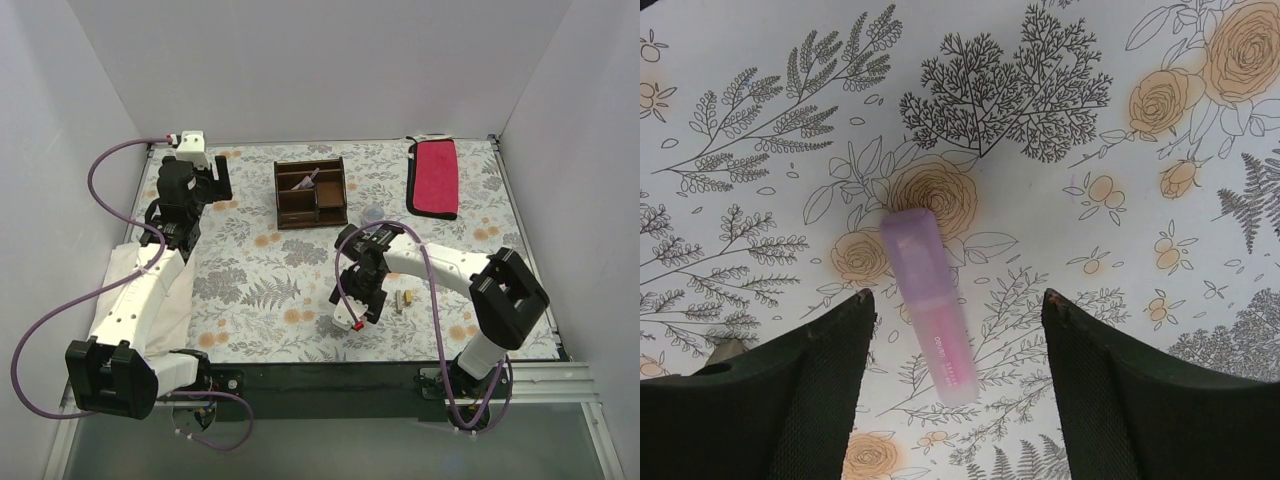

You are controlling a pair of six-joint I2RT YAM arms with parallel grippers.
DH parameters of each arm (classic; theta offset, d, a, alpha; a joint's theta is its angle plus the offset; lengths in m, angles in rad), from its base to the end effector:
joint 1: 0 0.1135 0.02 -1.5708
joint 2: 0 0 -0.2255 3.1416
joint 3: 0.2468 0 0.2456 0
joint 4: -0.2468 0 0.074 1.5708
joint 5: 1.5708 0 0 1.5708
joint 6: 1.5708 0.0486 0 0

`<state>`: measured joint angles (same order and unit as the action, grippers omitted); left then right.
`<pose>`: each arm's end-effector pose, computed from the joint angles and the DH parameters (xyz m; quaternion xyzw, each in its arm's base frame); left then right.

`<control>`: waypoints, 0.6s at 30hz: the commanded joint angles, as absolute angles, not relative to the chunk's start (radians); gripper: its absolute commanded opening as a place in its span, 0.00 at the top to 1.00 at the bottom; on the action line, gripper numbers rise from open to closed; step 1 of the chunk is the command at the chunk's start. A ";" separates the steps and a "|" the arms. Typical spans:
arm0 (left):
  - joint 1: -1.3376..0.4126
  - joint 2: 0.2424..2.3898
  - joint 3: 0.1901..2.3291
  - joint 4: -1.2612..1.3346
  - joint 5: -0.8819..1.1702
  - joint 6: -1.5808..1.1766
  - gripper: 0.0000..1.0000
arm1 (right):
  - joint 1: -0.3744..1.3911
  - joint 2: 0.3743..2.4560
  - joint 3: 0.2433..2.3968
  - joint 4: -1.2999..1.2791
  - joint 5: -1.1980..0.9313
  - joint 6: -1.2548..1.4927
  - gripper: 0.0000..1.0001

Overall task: Sort the stationery into containers
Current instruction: Pick up the pen from the center of the board.

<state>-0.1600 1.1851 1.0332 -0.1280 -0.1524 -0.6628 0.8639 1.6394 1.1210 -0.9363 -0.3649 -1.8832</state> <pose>0.2943 -0.0400 0.3120 -0.2425 0.7601 -0.1841 0.5741 0.1725 0.2286 0.1540 -0.9648 0.1821 0.1303 0.1382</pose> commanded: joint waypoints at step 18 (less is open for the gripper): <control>-0.049 1.106 1.037 -0.198 -0.057 -0.764 0.27 | 0.877 1.801 1.415 -0.994 -0.373 -1.539 0.99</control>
<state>-0.0540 1.1488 1.0260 -0.1833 -0.0795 -0.7410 0.8909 1.8076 1.2026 -0.9752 -0.3244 -1.7206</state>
